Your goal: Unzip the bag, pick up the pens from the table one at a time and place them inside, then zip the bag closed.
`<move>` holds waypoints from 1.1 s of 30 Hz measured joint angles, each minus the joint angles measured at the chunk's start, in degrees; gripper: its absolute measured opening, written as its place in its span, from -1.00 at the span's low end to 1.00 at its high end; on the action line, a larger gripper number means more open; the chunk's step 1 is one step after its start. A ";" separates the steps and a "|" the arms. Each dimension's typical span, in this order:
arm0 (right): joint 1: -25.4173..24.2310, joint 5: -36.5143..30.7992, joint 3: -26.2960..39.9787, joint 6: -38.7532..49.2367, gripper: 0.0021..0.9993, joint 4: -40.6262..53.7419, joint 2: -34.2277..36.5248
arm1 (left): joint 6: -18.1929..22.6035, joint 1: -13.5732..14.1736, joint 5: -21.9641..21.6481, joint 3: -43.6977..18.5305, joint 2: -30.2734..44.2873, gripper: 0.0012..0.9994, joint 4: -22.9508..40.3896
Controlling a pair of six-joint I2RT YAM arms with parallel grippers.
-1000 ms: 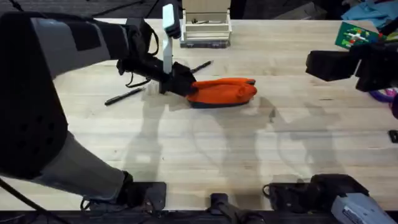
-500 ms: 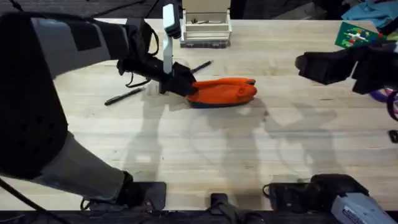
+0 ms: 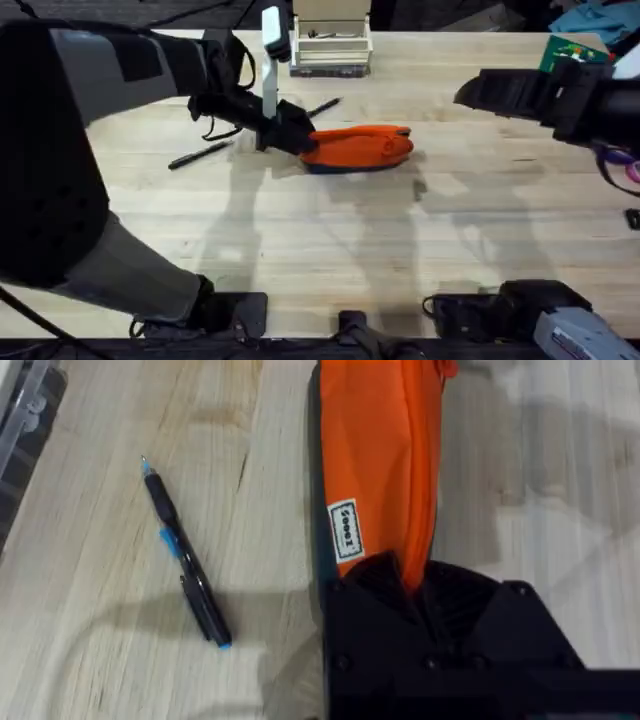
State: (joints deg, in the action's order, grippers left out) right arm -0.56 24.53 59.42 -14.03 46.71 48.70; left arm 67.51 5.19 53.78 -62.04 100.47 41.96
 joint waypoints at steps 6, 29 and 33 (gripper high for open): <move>0.00 0.40 0.00 -4.58 1.00 1.93 1.55 | 0.00 0.00 0.00 0.00 -0.01 -0.92 0.01; 13.07 -1.26 0.00 -11.93 1.00 2.94 15.50 | 0.00 0.00 0.00 0.00 -0.01 -0.92 0.01; 15.94 -1.39 0.00 -11.99 1.00 0.21 18.80 | 0.00 0.00 0.00 0.00 -0.01 -0.92 0.01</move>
State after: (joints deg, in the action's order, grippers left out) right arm 15.38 23.14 59.42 -26.02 46.92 67.51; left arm 67.51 5.19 53.78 -62.04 100.47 41.98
